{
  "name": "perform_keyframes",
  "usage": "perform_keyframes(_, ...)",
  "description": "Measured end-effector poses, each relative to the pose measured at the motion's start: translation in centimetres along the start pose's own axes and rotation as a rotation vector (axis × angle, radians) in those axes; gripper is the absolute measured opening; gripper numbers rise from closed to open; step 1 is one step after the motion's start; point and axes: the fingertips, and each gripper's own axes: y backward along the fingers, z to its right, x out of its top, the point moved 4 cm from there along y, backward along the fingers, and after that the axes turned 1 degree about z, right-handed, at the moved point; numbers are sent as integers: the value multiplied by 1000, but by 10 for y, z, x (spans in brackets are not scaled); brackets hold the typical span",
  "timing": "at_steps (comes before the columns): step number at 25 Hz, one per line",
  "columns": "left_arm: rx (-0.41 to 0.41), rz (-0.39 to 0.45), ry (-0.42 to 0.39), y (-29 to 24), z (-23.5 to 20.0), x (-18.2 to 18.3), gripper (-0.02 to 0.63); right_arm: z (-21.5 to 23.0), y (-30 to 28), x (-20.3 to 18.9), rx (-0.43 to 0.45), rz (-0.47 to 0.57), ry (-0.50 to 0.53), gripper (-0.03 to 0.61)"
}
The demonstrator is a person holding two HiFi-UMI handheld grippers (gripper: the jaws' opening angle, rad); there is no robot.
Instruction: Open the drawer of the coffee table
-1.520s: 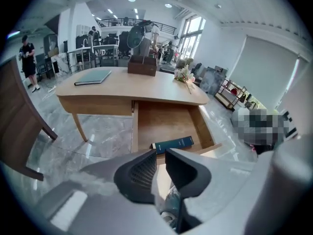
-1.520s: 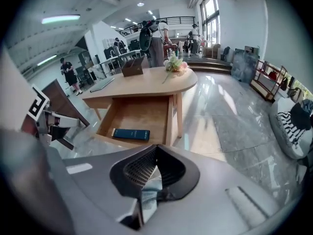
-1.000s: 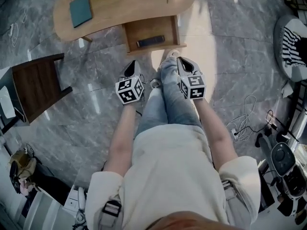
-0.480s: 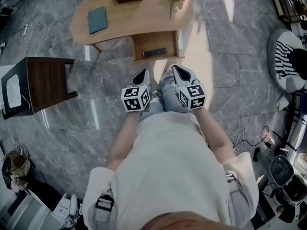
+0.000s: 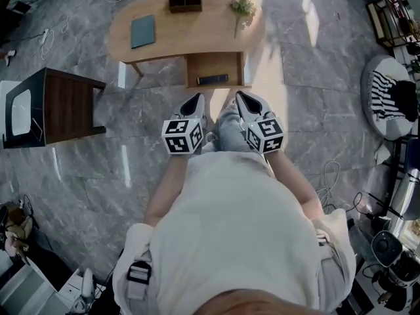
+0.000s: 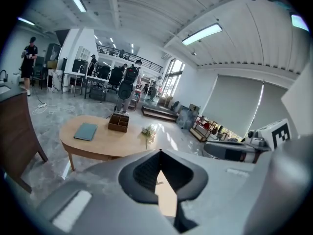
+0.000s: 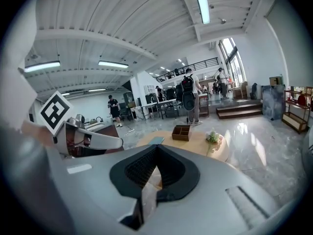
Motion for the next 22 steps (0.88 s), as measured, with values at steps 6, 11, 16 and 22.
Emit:
perform_keyframes(6,-6,27,13,11,6,2,0,-11,14,15,22,41,38,2)
perform_keyframes(11,-4,38,16,16,5,2,0,-15,18,17,27,63,32,2)
perform_keyframes(16,-8,55,27,18,5,7,0,-19,15,19,38,68,27,2)
perform_keyframes(22,-18,67,26,19,7,11,0,-19,13,27,31,92,38,0)
